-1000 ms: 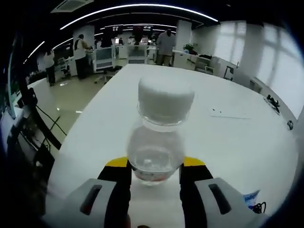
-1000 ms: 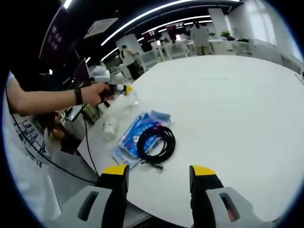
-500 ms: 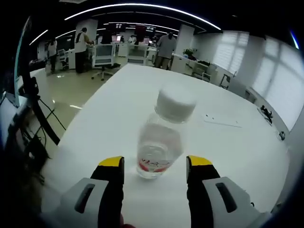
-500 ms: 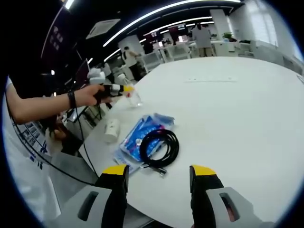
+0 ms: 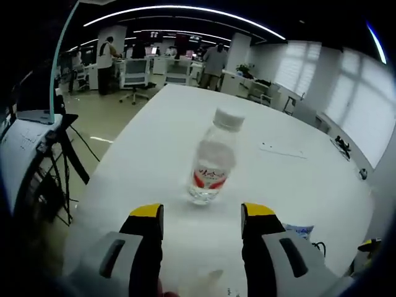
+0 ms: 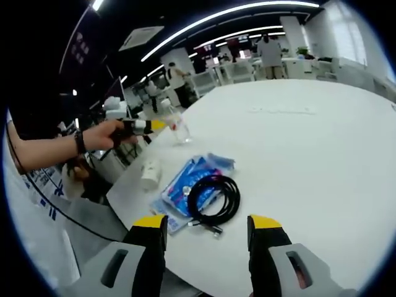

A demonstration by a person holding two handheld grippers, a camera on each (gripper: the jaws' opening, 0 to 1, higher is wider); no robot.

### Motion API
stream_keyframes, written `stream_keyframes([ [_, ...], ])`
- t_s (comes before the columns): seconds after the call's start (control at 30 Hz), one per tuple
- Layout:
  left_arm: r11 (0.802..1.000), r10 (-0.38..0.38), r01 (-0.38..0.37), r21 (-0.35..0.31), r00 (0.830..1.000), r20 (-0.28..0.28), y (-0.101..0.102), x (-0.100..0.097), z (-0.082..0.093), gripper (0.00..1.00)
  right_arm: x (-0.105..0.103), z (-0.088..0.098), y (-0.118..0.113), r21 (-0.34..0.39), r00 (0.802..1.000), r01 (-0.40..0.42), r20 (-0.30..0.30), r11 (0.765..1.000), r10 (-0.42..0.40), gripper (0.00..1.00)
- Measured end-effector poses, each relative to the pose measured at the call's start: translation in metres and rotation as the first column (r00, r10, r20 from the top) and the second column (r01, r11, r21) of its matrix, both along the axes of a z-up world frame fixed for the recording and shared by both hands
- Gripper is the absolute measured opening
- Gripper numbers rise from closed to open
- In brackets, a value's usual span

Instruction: Arrange the tabletop items into an orderly group along one side of the table until the central work area is clear of visible clutter.

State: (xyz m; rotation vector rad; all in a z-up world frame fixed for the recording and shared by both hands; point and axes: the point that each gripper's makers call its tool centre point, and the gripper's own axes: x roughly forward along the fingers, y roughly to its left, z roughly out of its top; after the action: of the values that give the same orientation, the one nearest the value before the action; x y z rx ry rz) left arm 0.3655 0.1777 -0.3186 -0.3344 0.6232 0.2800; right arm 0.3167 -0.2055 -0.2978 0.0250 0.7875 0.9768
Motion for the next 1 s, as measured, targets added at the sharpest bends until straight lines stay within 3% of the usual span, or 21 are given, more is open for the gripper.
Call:
stream_keyframes([
  [0.07,1.0,0.001,-0.001,-0.009,1.0,0.0,-0.015,-0.019,0.002,0.5,0.0,0.001,0.002,0.005,1.0,0.0,0.005,1.0,0.0,0.52],
  [0.33,1.0,0.012,-0.013,-0.022,0.999,-0.045,-0.028,-0.07,-0.003,0.5,0.0,0.005,0.008,0.018,1.0,-0.005,0.021,1.0,0.004,0.53],
  [0.4,0.999,0.012,-0.014,-0.038,0.998,-0.056,-0.024,-0.077,-0.008,0.5,0.0,0.006,0.01,0.02,1.0,-0.008,0.026,1.0,0.008,0.53],
  [0.57,0.997,0.02,-0.027,-0.076,0.996,-0.089,-0.043,-0.102,-0.014,0.51,0.0,0.008,0.015,0.024,0.999,-0.013,0.037,1.0,0.012,0.53],
  [1.0,0.991,-0.006,-0.01,-0.134,0.993,-0.116,-0.067,-0.125,-0.031,0.5,-0.009,0.01,0.021,0.026,0.999,-0.023,0.039,0.999,0.022,0.53],
])
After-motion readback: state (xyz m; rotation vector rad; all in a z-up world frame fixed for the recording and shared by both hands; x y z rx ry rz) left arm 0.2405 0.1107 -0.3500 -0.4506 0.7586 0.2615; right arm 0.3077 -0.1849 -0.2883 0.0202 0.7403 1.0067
